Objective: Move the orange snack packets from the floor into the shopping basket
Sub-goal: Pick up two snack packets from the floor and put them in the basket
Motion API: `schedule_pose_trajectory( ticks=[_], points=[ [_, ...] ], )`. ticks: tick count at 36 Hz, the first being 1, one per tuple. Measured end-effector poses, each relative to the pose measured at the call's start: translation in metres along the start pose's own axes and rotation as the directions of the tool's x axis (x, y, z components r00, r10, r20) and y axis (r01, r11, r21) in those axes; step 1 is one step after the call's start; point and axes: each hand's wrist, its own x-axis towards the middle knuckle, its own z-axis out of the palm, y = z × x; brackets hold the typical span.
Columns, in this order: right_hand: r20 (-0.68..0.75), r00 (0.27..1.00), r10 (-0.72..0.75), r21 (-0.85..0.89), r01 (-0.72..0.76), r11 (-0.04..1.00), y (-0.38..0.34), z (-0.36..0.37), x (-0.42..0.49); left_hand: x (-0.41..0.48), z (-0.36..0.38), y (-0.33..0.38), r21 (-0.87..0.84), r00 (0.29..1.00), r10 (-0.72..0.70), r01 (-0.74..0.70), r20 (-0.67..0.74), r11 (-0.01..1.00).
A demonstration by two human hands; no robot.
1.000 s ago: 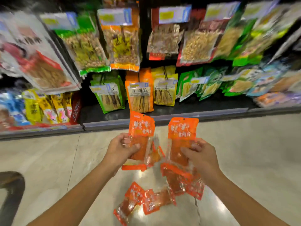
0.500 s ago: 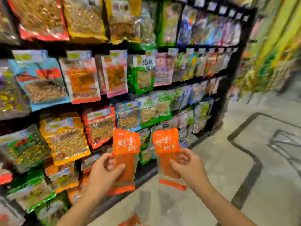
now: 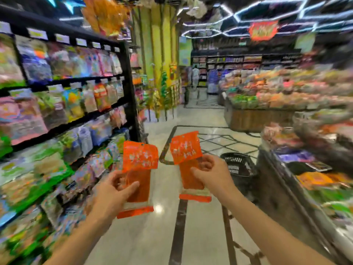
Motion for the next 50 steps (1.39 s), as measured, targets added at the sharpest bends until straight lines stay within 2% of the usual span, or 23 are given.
schedule_pose_trajectory(
  ticks=[4, 10, 17, 27, 40, 50],
  points=[
    [-0.051, 0.999, 0.017, 0.022, -0.016, 1.000, 0.030, -0.083, 0.043, 0.033, 0.092, 0.028, -0.016, 0.994, -0.022, 0.024, 0.106, 1.000],
    [-0.169, 0.986, 0.012, 0.036, -0.006, 0.999, 0.075, -0.199, 0.107, 0.080, 0.249, 0.075, -0.143, 0.982, -0.026, 0.054, 0.188, 0.988],
    [-0.261, 0.965, -0.001, -0.013, -0.003, 1.000, 0.116, -0.290, 0.185, 0.131, 0.388, 0.103, -0.201, 0.949, -0.047, 0.114, 0.312, 0.973],
    [-0.299, 0.954, 0.029, 0.003, -0.029, 1.000, 0.181, -0.321, 0.340, 0.262, 0.508, 0.096, -0.135, 0.940, -0.041, 0.092, 0.338, 0.987],
    [-0.446, 0.895, -0.019, -0.086, -0.022, 0.996, 0.232, -0.336, 0.541, 0.468, 0.627, 0.065, -0.167, 0.908, -0.023, 0.102, 0.419, 0.981],
    [-0.486, 0.871, 0.076, -0.062, -0.122, 0.991, 0.323, -0.398, 0.673, 0.566, 0.773, 0.039, -0.136, 0.876, -0.065, 0.147, 0.477, 0.980]
  ],
)
